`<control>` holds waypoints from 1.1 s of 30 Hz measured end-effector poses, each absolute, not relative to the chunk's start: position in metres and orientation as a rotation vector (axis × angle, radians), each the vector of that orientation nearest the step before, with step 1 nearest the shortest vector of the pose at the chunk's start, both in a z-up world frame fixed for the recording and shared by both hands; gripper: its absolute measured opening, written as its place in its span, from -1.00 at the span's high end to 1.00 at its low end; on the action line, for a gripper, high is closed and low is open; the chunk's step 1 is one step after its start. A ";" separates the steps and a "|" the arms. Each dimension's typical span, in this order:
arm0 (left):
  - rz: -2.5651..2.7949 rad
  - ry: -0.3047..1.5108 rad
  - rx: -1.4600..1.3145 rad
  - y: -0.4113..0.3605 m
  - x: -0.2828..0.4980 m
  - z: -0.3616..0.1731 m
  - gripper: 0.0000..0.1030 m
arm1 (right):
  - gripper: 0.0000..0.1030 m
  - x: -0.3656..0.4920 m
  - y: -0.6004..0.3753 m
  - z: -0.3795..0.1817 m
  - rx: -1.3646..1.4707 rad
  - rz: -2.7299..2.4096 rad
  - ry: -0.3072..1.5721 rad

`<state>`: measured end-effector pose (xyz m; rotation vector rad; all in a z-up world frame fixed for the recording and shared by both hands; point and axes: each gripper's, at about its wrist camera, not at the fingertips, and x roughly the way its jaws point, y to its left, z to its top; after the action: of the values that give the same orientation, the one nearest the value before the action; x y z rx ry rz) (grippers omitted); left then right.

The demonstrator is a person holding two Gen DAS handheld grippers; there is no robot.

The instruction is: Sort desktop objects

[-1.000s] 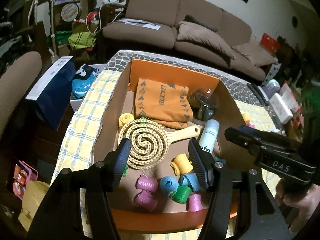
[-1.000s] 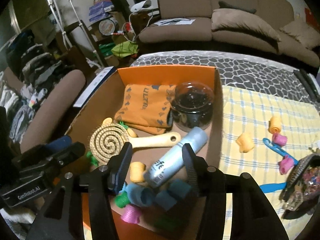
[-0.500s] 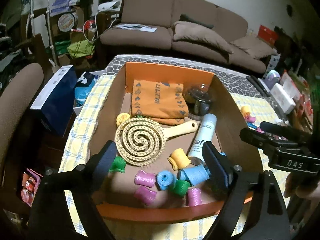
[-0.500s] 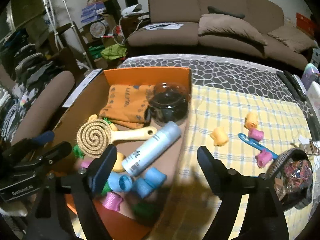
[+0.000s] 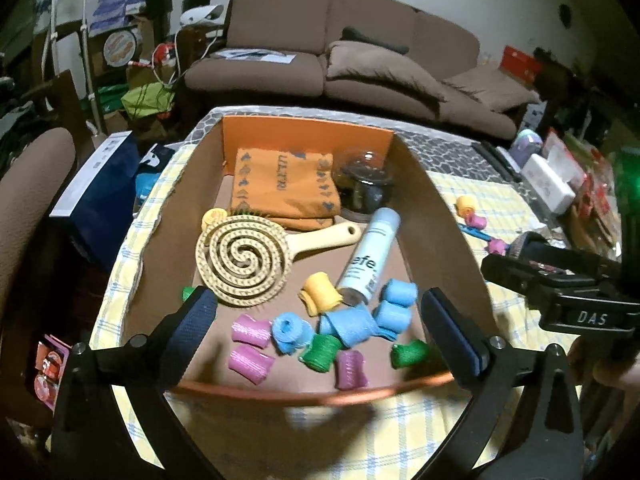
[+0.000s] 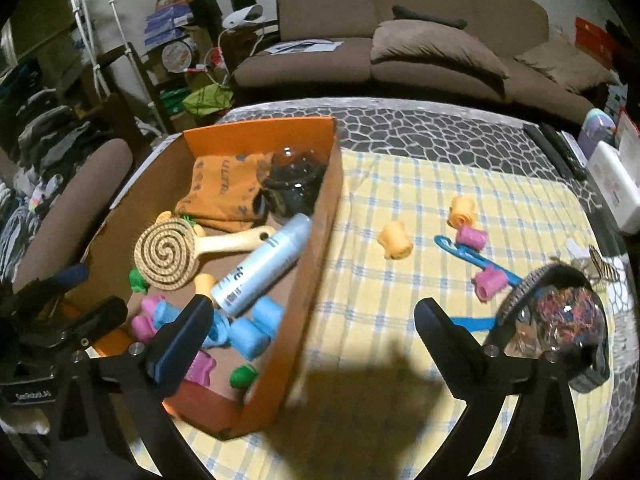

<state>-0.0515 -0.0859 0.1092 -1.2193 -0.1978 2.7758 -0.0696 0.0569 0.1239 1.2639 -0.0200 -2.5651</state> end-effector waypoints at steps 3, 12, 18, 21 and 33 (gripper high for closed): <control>2.777 -0.203 -1.196 -0.081 -0.042 0.110 -0.99 | -0.98 -0.060 0.067 0.123 1.268 -2.581 -0.031; 2.777 -0.198 -1.161 -0.064 -0.013 0.105 -0.99 | -0.98 -0.031 0.101 0.117 1.287 -2.664 -0.055; 2.797 -0.182 -1.141 -0.056 0.001 0.100 -0.99 | -0.98 -0.011 0.120 0.111 1.290 -2.718 -0.071; 2.798 -0.197 -1.136 -0.054 0.011 0.097 -0.99 | -0.98 -0.004 0.128 0.106 1.302 -2.738 -0.076; 2.819 -0.115 -1.173 -0.034 0.026 0.074 -0.99 | -0.98 0.013 0.143 0.082 1.346 -2.776 -0.059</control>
<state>0.0265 -0.0343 0.0738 -1.1732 -0.1147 2.8194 0.0132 0.1427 0.0820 1.3463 -0.0590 -2.7761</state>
